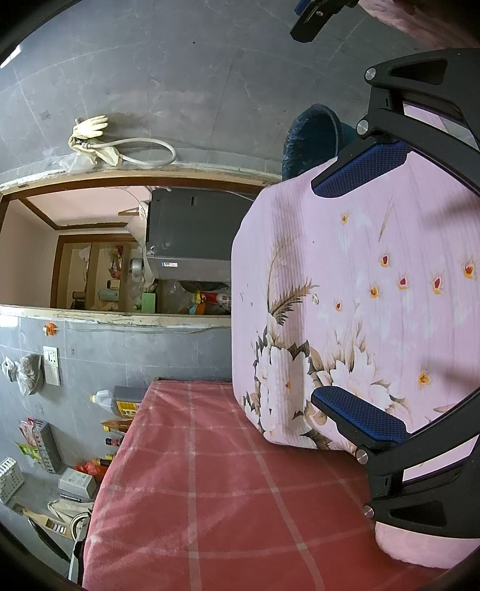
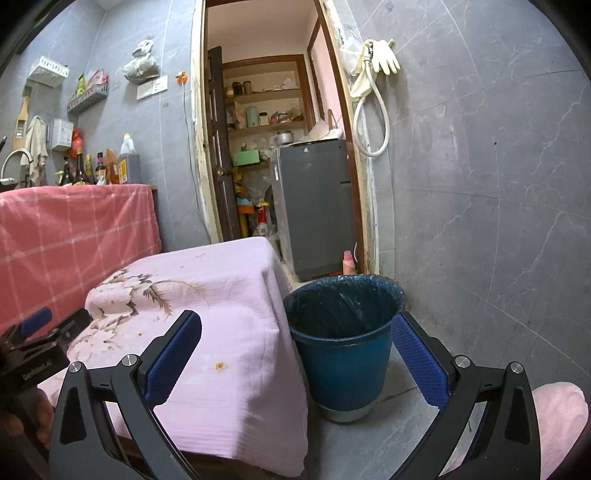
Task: Collect trash
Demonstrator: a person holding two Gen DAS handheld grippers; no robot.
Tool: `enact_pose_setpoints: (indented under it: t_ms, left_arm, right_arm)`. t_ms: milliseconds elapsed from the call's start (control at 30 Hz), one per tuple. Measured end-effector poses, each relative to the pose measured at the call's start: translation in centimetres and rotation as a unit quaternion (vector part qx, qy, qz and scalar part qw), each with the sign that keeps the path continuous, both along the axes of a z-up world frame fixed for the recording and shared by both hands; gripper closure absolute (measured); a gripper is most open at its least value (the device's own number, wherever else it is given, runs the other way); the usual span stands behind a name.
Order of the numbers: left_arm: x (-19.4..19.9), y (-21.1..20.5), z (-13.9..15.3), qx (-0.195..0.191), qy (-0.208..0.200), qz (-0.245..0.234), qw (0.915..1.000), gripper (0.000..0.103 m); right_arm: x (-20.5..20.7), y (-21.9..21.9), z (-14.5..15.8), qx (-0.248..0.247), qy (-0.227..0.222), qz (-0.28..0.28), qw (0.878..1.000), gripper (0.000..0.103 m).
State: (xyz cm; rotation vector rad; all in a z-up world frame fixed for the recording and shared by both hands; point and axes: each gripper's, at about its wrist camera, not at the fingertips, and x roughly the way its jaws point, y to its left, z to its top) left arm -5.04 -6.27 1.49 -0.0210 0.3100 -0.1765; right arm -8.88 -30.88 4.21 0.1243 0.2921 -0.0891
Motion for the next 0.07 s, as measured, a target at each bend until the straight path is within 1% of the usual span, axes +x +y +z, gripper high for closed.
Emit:
enact_pose_setpoints:
  t_ms: [67]
  left_arm:
    - [0.09, 0.00, 0.00, -0.001, 0.004, -0.001, 1.0000, 0.003]
  right_arm:
    - [0.08, -0.19, -0.01, 0.000, 0.001, 0.000, 1.000, 0.000]
